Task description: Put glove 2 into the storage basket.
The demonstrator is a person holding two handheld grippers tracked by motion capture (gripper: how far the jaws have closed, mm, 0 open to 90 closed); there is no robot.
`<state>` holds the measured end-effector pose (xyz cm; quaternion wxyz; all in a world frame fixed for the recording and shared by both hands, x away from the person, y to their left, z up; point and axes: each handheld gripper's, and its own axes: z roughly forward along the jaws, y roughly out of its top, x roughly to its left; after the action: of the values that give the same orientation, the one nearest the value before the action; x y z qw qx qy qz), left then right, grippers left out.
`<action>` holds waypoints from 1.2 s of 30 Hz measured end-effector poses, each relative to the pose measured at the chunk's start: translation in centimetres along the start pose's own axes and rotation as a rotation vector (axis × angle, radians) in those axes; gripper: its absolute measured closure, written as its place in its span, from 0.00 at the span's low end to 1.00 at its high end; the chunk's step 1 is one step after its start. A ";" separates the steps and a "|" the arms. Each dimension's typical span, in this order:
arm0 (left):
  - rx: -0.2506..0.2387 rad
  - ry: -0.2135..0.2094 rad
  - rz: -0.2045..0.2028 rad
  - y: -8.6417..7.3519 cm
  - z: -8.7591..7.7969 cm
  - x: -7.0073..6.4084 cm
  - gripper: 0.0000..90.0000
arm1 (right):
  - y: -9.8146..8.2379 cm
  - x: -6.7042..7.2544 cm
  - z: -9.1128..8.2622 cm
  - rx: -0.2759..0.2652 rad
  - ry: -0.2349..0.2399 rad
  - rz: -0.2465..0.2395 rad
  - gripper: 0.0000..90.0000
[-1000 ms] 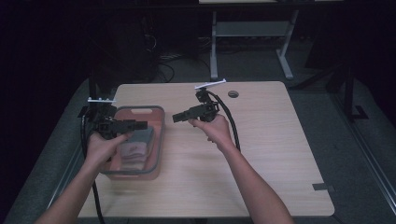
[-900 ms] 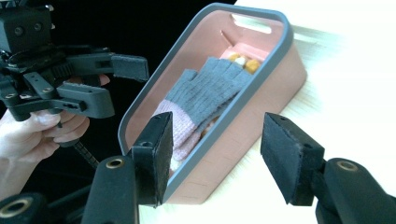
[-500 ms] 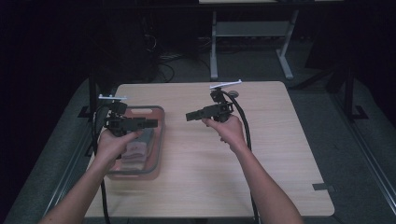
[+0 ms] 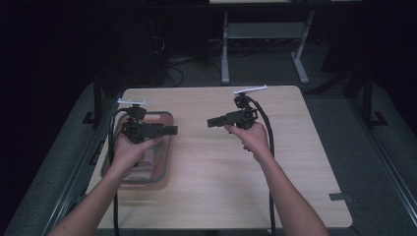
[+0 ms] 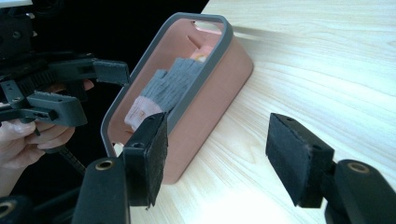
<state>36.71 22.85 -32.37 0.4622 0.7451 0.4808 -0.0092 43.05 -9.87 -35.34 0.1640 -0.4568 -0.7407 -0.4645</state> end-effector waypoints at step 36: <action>0.052 -0.064 0.080 0.2 6.5 -4.3 0.24 | -3.6 -5.1 -6.7 -0.090 -0.043 0.118 0.39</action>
<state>37.34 15.24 -33.98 0.4577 0.7748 0.4353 -0.0268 41.56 -18.66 -37.23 0.1544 -0.5165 -0.6942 -0.4770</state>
